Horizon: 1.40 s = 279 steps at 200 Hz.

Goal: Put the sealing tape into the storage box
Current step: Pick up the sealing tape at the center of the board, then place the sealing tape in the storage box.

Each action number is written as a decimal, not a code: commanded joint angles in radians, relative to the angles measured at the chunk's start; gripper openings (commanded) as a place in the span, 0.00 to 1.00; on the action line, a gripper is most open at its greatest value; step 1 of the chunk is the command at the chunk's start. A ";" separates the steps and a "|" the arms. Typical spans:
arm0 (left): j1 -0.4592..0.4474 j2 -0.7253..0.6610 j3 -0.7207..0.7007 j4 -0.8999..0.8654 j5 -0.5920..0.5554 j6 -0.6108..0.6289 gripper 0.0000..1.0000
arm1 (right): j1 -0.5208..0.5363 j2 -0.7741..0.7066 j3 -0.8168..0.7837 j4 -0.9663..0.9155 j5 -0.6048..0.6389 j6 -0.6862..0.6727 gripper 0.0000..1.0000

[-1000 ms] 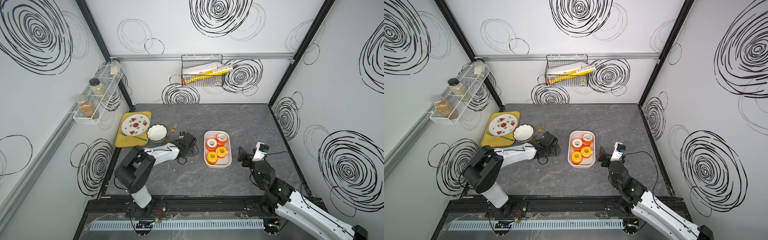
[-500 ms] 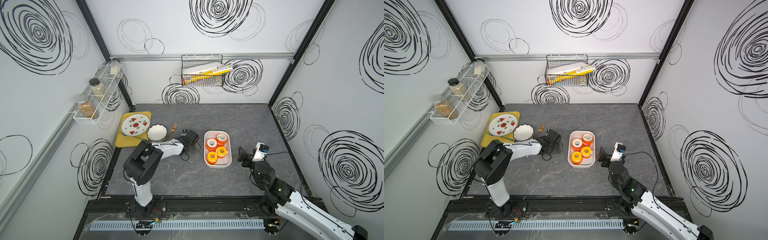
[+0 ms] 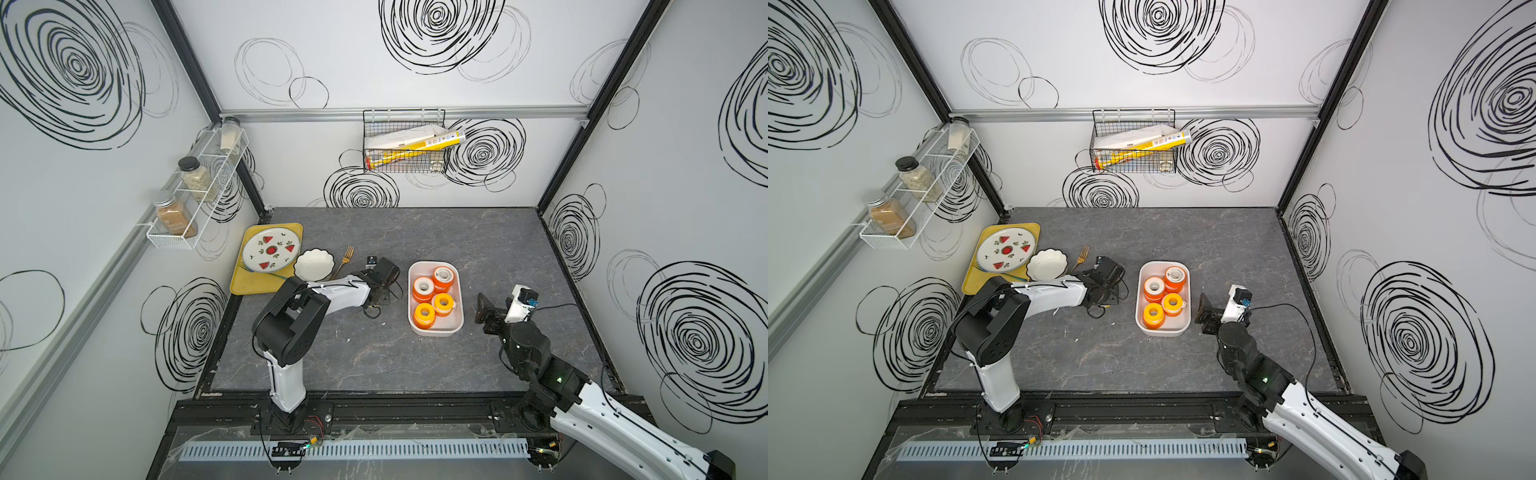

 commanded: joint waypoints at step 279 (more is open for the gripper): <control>-0.222 0.344 0.833 -0.232 0.111 0.081 0.58 | -0.005 -0.033 -0.020 0.007 0.021 0.009 0.88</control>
